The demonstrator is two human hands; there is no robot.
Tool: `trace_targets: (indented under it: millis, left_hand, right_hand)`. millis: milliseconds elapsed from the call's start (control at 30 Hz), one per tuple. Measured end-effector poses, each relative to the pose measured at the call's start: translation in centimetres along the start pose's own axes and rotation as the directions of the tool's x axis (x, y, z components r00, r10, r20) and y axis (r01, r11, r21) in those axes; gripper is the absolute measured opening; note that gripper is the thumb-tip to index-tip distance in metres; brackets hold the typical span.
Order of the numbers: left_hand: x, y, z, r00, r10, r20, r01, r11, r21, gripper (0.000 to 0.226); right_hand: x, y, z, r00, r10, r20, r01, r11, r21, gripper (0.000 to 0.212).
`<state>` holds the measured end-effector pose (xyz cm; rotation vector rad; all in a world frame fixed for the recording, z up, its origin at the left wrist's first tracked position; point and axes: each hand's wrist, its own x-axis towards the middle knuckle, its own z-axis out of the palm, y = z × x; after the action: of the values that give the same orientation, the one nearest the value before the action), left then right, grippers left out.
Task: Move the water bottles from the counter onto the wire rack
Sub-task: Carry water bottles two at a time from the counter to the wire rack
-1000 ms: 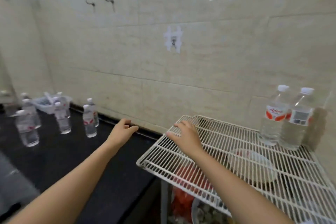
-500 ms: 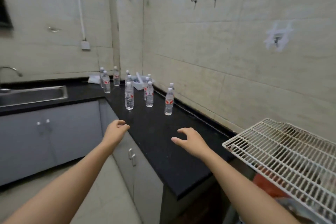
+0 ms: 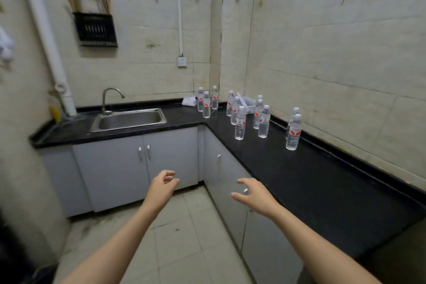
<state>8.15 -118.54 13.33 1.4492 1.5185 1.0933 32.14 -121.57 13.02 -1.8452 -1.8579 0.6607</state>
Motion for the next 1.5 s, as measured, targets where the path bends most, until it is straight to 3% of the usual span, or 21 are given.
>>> trace_targets:
  millis: [200, 367, 533, 867, 1133, 1500]
  left_hand:
    - [2.7, -2.2, -4.6, 0.997, 0.016, -0.078, -0.017, 1.0, -0.018, 0.028]
    - [6.5, -3.8, -7.8, 0.993, 0.016, -0.121, -0.009, 0.998, 0.054, 0.029]
    - [13.2, -3.1, -11.2, 0.98, 0.1, -0.174, -0.074, 0.987, 0.146, 0.031]
    - [29.1, -0.5, -16.0, 0.938, 0.19, -0.29, -0.151, 0.977, 0.153, 0.03]
    - [40.4, -5.0, -18.7, 0.957, 0.121, -0.263, -0.099, 0.99, 0.097, 0.03]
    - [57.9, -10.3, -26.7, 0.978, 0.151, -0.141, -0.142, 0.987, 0.073, 0.03]
  right_hand:
    - [3.5, -3.4, 1.9, 0.998, -0.052, -0.042, 0.053, 0.998, 0.026, 0.052]
    - [8.4, -6.3, 3.1, 0.986, -0.164, 0.0, 0.164, 0.985, -0.061, 0.055]
    - [16.5, -9.5, 1.5, 0.967, -0.252, -0.037, 0.246, 0.961, -0.129, 0.056]
    - [34.3, -15.0, -0.2, 0.931, -0.355, -0.083, 0.341, 0.928, -0.151, 0.058]
    - [45.0, -16.6, 4.8, 0.96, -0.278, -0.036, 0.27, 0.952, -0.147, 0.057]
    - [58.0, -22.0, 10.3, 0.988, -0.104, -0.112, 0.086, 0.984, -0.153, 0.057]
